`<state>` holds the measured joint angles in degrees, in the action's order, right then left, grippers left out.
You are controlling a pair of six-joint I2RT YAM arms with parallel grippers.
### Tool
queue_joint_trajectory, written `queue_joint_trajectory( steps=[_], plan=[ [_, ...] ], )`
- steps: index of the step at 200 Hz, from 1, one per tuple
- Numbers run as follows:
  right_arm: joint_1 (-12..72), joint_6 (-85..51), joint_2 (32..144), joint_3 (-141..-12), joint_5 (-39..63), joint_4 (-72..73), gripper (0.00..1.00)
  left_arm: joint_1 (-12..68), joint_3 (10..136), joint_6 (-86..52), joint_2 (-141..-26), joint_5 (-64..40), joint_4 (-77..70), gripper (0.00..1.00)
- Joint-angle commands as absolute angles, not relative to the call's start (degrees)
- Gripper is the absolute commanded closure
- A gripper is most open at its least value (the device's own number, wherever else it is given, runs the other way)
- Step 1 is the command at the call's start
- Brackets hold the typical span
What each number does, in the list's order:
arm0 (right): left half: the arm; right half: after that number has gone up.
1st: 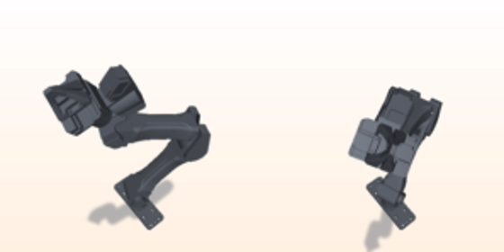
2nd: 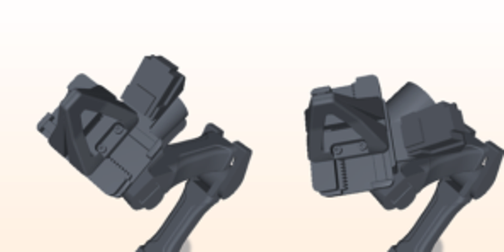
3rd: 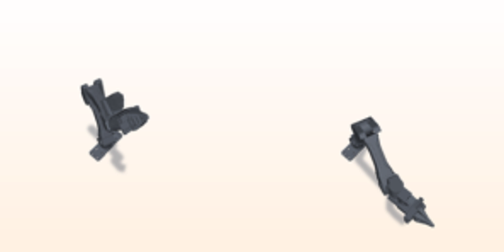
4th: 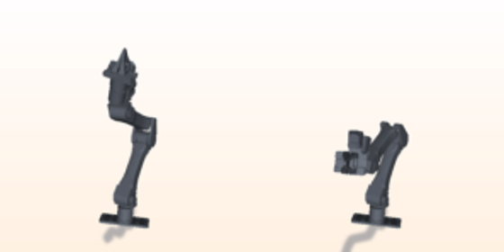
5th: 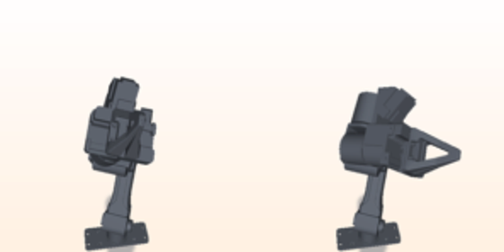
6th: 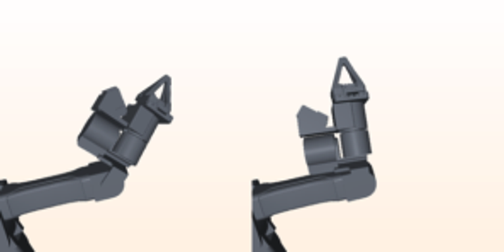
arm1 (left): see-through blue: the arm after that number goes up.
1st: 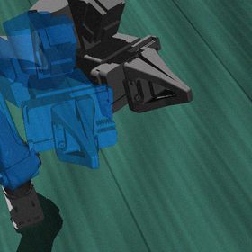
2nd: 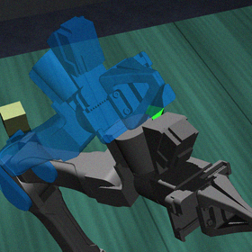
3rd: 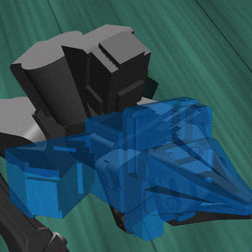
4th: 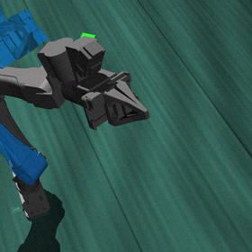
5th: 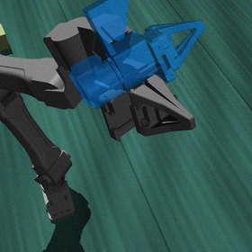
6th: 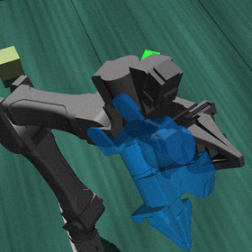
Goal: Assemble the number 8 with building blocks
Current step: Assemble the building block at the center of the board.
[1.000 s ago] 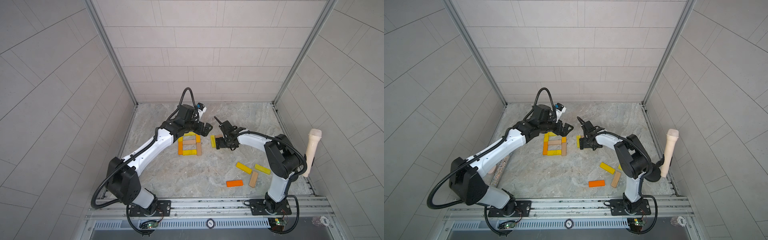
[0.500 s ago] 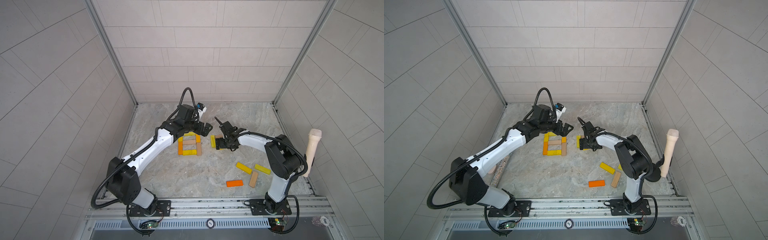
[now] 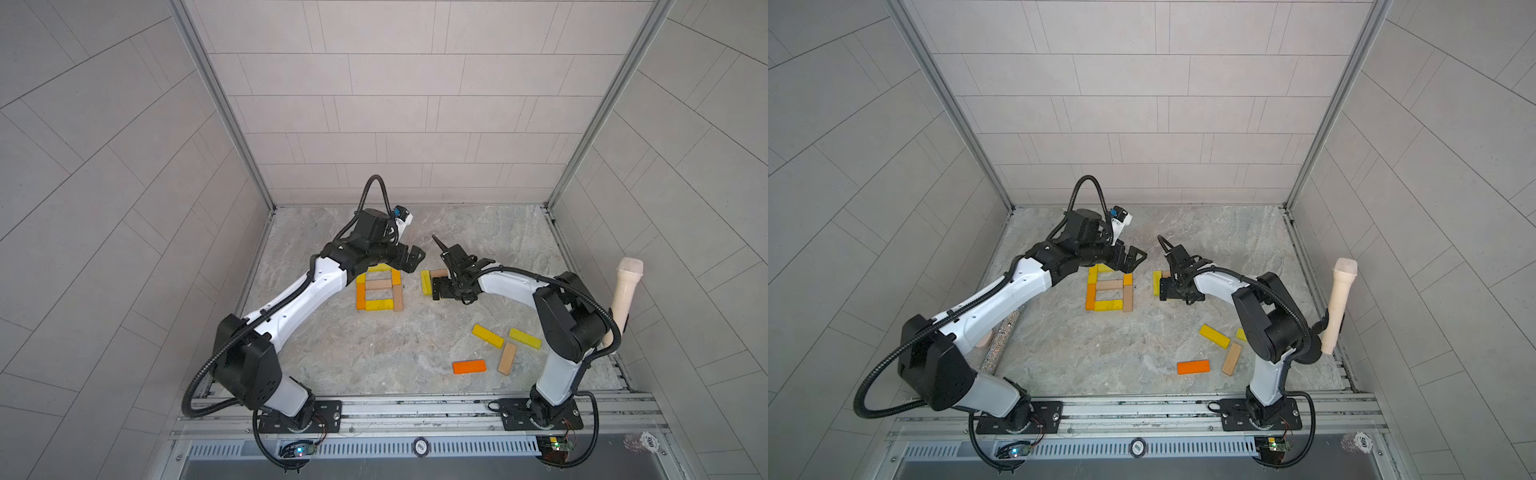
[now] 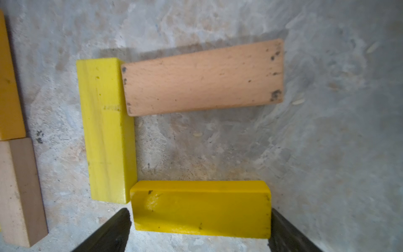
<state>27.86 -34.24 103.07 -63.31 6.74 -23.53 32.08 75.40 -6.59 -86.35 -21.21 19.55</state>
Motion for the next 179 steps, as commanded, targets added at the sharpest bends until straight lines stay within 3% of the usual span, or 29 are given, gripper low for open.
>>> queue_joint_trajectory(
  steps=[1, 110, 179],
  plan=[
    [28.03, -36.28, 100.95, -62.56, 6.89, -23.12, 0.03, 32.43, 74.89, -6.04, -84.46, -21.27, 18.5, 0.0],
    [28.03, -36.85, 98.96, -61.99, 5.34, -23.72, 0.03, 32.44, 74.82, -6.04, -84.41, -21.43, 18.46, 0.0],
    [31.24, -33.4, 86.54, -54.74, -2.17, -28.27, 0.05, 32.43, 74.72, -6.22, -83.39, -21.53, 18.37, 0.0]
  ],
)
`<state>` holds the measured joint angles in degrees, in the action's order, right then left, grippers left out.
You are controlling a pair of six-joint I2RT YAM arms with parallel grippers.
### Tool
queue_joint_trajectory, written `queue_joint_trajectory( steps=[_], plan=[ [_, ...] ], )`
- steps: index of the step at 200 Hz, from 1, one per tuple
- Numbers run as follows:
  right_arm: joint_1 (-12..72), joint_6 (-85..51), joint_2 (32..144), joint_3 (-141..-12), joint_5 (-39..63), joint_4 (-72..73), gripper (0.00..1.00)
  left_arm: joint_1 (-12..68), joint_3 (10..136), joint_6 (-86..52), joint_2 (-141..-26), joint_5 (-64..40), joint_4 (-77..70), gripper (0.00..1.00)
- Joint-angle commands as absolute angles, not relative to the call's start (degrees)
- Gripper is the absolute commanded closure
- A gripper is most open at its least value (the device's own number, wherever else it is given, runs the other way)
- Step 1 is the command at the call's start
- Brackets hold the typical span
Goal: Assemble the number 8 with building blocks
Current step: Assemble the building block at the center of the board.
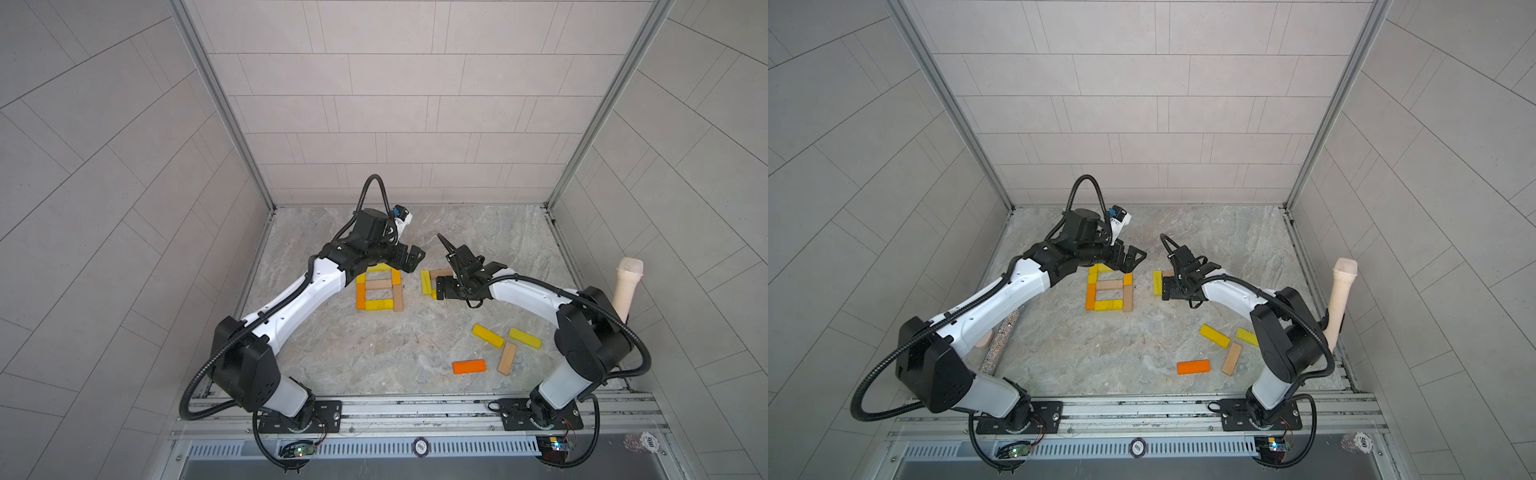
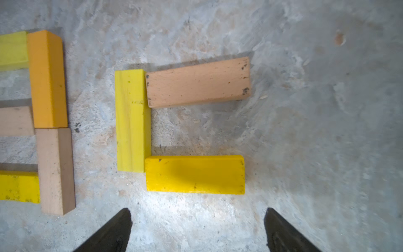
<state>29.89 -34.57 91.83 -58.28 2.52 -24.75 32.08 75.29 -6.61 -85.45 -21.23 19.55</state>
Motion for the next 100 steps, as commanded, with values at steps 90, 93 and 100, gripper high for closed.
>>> queue_joint_trajectory(
  steps=[90, 93, 100],
  plan=[
    [31.79, -37.07, 67.29, -38.01, -6.44, -34.54, 0.08, 32.52, 74.6, -6.13, -82.65, -22.09, 18.02, 0.0],
    [31.81, -37.42, 67.1, -37.52, -6.74, -34.74, 0.08, 32.52, 74.57, -6.12, -82.67, -22.11, 18.02, 0.0],
    [31.77, -38.14, 66.67, -36.53, -7.39, -34.97, 0.08, 32.52, 74.49, -6.06, -82.65, -22.07, 18.04, 0.0]
  ],
)
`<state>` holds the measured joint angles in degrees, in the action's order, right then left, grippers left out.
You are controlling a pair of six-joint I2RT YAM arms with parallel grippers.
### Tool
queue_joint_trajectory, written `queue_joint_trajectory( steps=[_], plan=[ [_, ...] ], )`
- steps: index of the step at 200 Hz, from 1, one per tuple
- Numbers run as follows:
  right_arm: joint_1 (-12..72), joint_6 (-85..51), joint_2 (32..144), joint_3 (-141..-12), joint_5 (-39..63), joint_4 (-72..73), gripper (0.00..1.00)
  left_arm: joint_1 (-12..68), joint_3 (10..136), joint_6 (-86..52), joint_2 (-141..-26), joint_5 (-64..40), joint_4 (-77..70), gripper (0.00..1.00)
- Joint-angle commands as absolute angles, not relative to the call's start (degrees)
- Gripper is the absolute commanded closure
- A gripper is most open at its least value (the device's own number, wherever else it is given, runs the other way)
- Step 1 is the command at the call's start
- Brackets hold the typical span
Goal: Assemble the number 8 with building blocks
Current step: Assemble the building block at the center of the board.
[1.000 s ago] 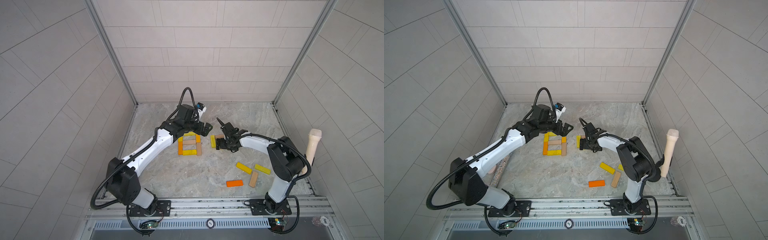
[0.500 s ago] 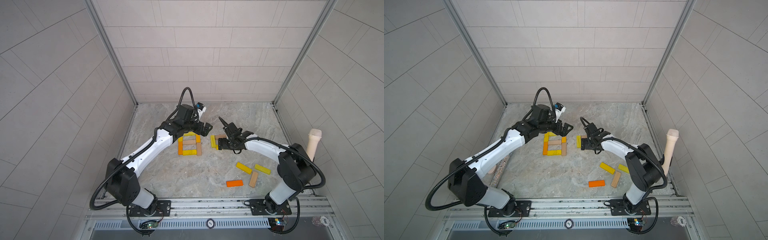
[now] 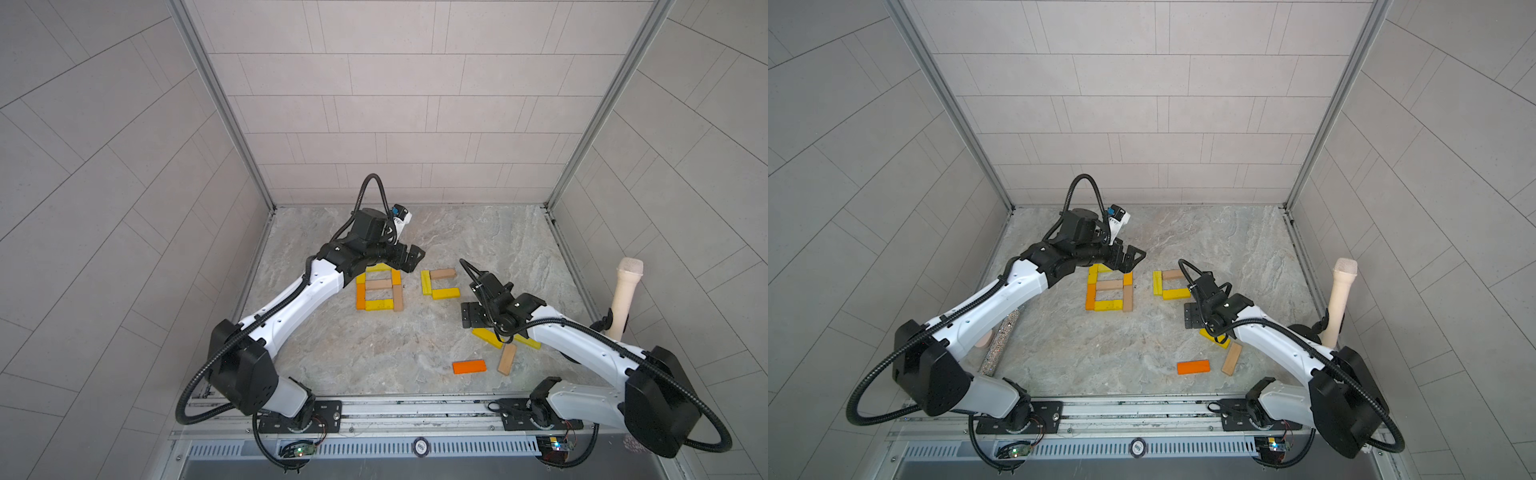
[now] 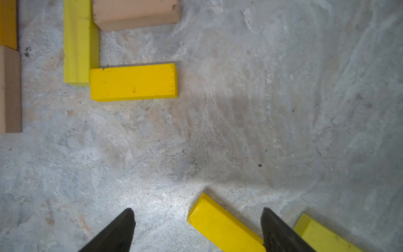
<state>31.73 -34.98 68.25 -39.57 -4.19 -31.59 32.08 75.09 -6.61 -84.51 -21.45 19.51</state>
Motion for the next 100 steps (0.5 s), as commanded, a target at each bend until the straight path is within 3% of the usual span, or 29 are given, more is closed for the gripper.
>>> queue_joint_trajectory(
  steps=[1, 48, 100],
  plan=[
    [31.75, -38.28, 66.6, -36.37, -7.47, -34.98, 0.08, 32.52, 74.47, -6.06, -82.64, -22.11, 18.07, 0.0],
    [29.99, -40.23, 63.58, -30.84, -8.37, -35.37, 0.07, 32.87, 74.38, -5.87, -82.69, -21.88, 18.11, 0.0],
    [26.02, -34.72, 63.99, -30.34, -2.01, -32.79, 0.09, 33.05, 74.27, -5.76, -82.79, -21.84, 18.11, 0.0]
  ],
)
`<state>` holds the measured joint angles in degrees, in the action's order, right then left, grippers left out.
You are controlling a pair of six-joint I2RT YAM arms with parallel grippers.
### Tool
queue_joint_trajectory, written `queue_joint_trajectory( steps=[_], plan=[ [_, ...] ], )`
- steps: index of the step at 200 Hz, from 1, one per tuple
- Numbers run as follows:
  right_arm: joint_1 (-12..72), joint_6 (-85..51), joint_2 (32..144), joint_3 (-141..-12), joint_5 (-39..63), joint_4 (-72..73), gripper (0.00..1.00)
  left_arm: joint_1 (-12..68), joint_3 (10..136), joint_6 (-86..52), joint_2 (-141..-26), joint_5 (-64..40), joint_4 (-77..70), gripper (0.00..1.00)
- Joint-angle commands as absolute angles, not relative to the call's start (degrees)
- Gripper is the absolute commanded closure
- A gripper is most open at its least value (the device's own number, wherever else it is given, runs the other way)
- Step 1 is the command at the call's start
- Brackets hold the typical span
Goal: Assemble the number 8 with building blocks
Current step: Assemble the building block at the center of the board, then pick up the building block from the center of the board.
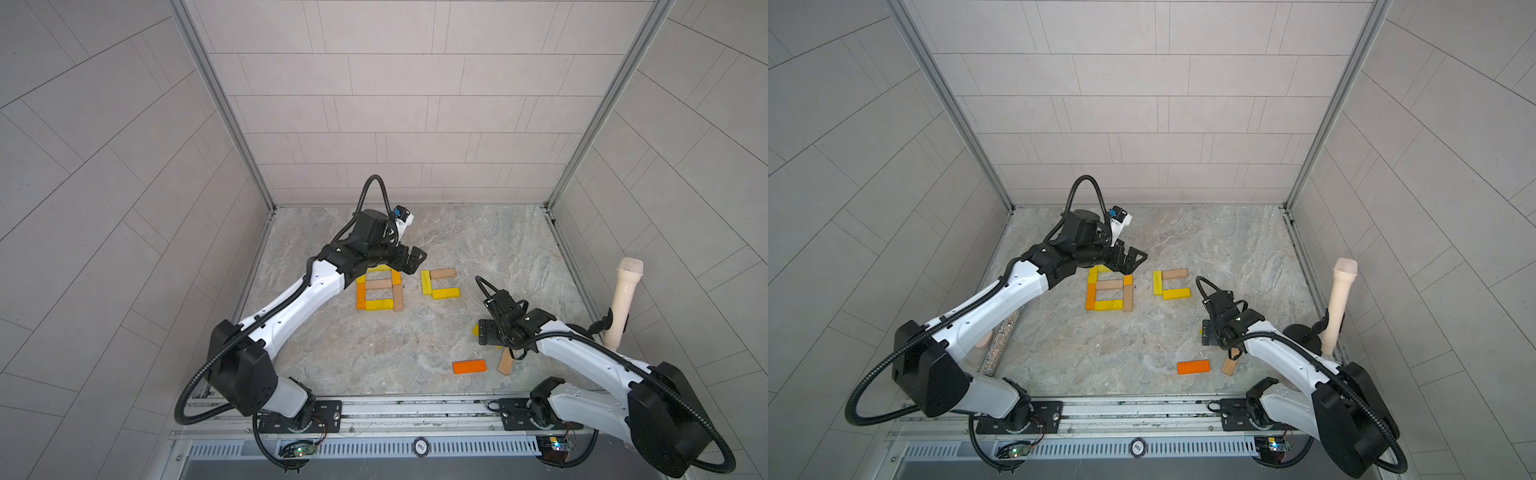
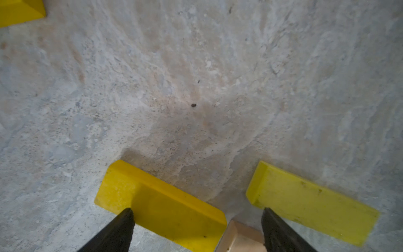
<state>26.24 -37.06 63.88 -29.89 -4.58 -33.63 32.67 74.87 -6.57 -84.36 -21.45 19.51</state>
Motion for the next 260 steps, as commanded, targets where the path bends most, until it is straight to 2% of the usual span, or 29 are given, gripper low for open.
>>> queue_joint_trajectory(
  steps=[1, 80, 120, 221, 260],
  plan=[
    [25.97, -34.63, 64.07, -30.38, -1.88, -32.78, 0.09, 33.05, 74.27, -5.73, -82.79, -21.86, 18.11, 0.0],
    [26.26, -32.08, 65.95, -31.02, 2.5, -32.76, 0.19, 33.14, 74.53, -5.6, -83.06, -22.08, 18.46, 0.0],
    [27.67, -32.69, 68.82, -31.76, -0.34, -33.41, 0.23, 33.15, 74.53, -5.52, -82.98, -21.84, 18.54, 0.0],
    [32.36, -34.95, 70.22, -34.31, -2.63, -33.03, 0.54, 33.16, 74.86, -5.55, -83.27, -21.8, 18.72, 0.0],
    [33.33, -35.77, 71.4, -34.63, -4.25, -33.3, 0.56, 33.11, 74.76, -5.69, -83.14, -21.88, 18.72, 0.0]
  ],
)
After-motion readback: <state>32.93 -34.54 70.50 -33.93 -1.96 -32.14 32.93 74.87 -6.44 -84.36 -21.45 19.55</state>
